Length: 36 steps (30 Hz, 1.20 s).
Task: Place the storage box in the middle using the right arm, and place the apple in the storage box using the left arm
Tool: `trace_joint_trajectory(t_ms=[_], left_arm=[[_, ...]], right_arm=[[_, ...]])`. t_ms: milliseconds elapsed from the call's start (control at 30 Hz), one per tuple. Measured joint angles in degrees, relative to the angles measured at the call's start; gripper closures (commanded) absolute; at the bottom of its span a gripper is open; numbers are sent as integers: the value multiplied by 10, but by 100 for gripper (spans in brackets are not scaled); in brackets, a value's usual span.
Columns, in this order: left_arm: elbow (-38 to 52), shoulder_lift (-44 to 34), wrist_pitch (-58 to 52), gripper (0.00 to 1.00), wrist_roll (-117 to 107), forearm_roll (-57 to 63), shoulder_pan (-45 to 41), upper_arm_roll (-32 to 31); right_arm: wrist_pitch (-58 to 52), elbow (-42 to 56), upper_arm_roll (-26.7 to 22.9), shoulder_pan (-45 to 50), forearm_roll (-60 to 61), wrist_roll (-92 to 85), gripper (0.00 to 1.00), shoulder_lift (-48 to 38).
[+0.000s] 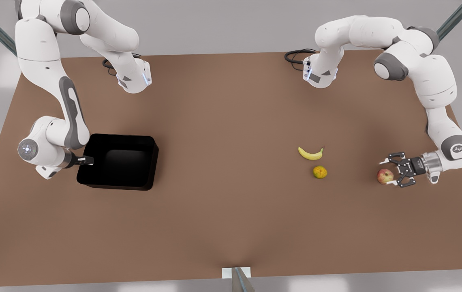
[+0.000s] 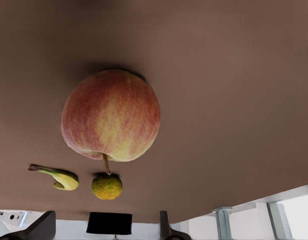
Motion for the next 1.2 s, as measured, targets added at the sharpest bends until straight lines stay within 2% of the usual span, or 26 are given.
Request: trace_joint_trajectory(t_ms=[67, 133, 200, 300, 400, 467, 833, 1000, 1133, 1167, 1200], left_arm=[[-1, 9, 0, 0, 12, 0, 5, 0], [-1, 14, 7, 0, 12, -3, 5, -1], [-1, 19, 9, 0, 14, -12, 5, -1], [-1, 25, 15, 0, 19, -21, 5, -1], [-2, 38, 19, 0, 38, -26, 5, -1], [-2, 45, 36, 0, 46, -30, 5, -1], [-4, 51, 42, 0, 50, -49, 14, 0], [-4, 51, 64, 0, 52, -46, 14, 0], [-5, 51, 73, 0, 51, -44, 13, -1], [-5, 51, 73, 2, 50, -44, 13, -1], [-5, 51, 74, 4, 49, -44, 13, -1]], right_arm=[[-22, 23, 0, 9, 0, 0, 5, 22], [-24, 23, 0, 14, 0, 0, 32, 28], [-24, 22, 0, 15, -1, 1, 46, 30], [-25, 23, 0, 15, -1, -1, 50, 34], [-25, 23, -9, 15, -1, -42, 67, 34], [-26, 24, -10, 16, -1, -42, 74, 38], [-26, 29, -10, 18, -1, -43, 79, 49], [-67, 70, -6, 30, 0, -44, 79, 49], [-102, 140, -4, 108, 1, -36, 79, 50], [-121, 180, -3, 139, 3, -42, 79, 72], [-188, 265, -5, 173, 38, -42, 79, 114]])
